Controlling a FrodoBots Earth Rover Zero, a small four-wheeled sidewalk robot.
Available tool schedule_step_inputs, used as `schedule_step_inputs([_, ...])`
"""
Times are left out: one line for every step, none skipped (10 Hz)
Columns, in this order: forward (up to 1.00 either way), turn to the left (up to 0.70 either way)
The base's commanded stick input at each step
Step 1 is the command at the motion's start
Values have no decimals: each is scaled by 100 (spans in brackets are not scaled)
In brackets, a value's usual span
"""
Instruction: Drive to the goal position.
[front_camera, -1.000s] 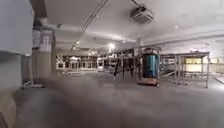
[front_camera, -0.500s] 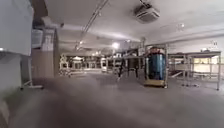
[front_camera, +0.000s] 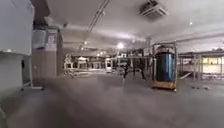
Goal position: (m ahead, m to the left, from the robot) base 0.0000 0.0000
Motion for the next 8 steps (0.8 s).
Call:
schedule_step_inputs([45, 0])
schedule_step_inputs([45, 0])
schedule_step_inputs([45, 0])
schedule_step_inputs([45, 0])
schedule_step_inputs([45, 0])
schedule_step_inputs([45, 0])
schedule_step_inputs([45, 0])
schedule_step_inputs([45, 0])
